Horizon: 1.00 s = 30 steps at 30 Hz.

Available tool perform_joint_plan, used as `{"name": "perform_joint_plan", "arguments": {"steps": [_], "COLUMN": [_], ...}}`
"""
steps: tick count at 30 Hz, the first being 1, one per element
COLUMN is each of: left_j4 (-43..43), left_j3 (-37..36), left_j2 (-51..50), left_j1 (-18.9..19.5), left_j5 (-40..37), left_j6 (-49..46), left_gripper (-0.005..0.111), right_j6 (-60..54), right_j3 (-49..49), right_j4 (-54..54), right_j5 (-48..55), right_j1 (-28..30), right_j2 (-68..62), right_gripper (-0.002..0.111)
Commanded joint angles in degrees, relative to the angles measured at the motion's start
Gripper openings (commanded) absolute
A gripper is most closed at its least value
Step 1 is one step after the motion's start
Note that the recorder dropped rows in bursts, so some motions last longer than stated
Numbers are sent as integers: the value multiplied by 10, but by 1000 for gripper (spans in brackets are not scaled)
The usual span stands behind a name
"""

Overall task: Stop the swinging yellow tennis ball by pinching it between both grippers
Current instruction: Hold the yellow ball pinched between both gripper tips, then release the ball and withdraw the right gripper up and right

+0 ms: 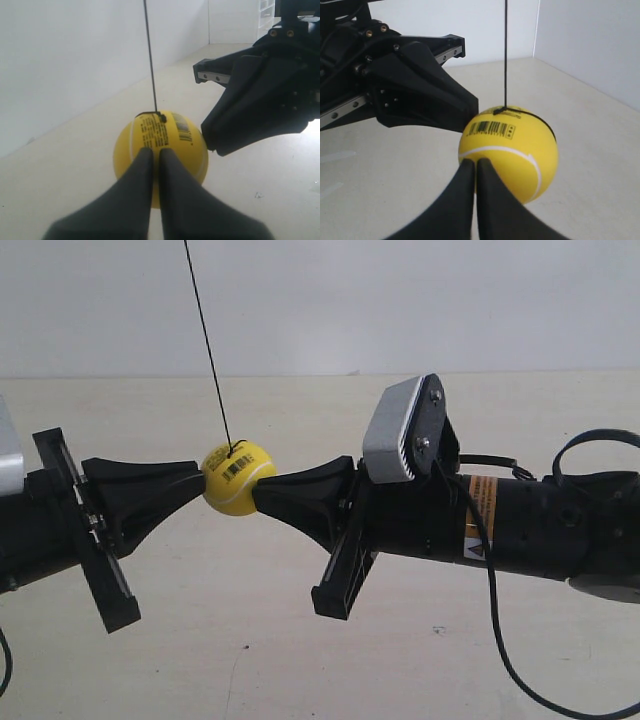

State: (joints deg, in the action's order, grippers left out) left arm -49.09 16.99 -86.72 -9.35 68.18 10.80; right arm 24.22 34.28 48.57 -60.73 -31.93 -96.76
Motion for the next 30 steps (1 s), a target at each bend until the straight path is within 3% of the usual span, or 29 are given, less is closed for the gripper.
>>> {"name": "perform_joint_plan", "arguments": {"steps": [1, 23, 30], "left_j4": [-2, -2, -2], "left_j3": [-2, -2, -2], "left_j2": [-5, -5, -5], "left_j1": [-5, -5, -5], "left_j5": [6, 6, 8], "left_j6": [-3, -3, -4], "left_gripper": [5, 5, 5], "right_j6": [1, -1, 6], "right_j3": [4, 4, 4], "right_j4": [2, 2, 2], "right_j5": [-3, -1, 124], "right_j1": [-1, 1, 1], "right_j2": [0, 5, 80], "right_gripper": [0, 0, 0]}}
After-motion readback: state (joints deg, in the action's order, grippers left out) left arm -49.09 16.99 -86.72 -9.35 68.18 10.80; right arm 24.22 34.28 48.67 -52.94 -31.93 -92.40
